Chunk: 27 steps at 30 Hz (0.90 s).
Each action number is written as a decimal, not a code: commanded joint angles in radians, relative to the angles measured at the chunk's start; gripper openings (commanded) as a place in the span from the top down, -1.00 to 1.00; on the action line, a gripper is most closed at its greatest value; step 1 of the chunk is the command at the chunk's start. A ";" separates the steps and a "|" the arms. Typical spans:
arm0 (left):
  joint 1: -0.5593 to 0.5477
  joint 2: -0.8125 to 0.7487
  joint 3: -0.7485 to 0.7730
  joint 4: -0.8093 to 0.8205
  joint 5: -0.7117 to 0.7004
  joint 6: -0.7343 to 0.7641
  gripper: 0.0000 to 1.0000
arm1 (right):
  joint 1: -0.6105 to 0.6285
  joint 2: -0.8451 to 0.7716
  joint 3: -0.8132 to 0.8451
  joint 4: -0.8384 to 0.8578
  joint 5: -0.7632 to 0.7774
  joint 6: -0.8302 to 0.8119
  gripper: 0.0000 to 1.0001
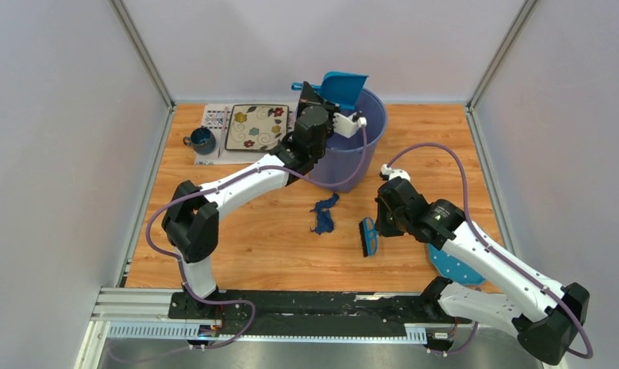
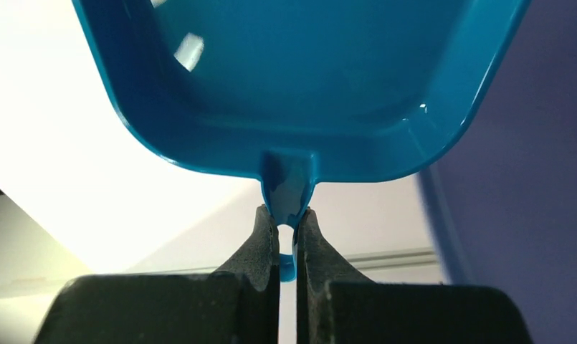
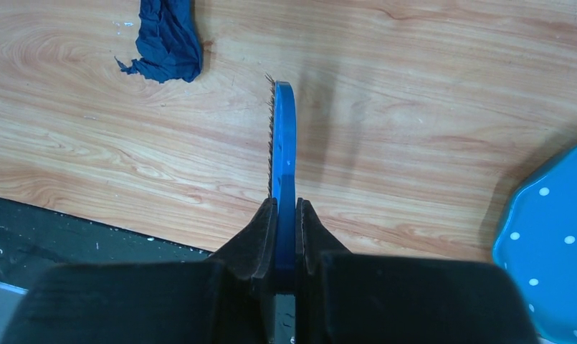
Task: Sweep away the paper scraps from the table
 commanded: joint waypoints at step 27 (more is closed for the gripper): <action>0.557 -0.672 -0.555 -1.439 0.722 -1.007 1.00 | 0.192 0.519 0.304 0.182 0.016 -0.531 1.00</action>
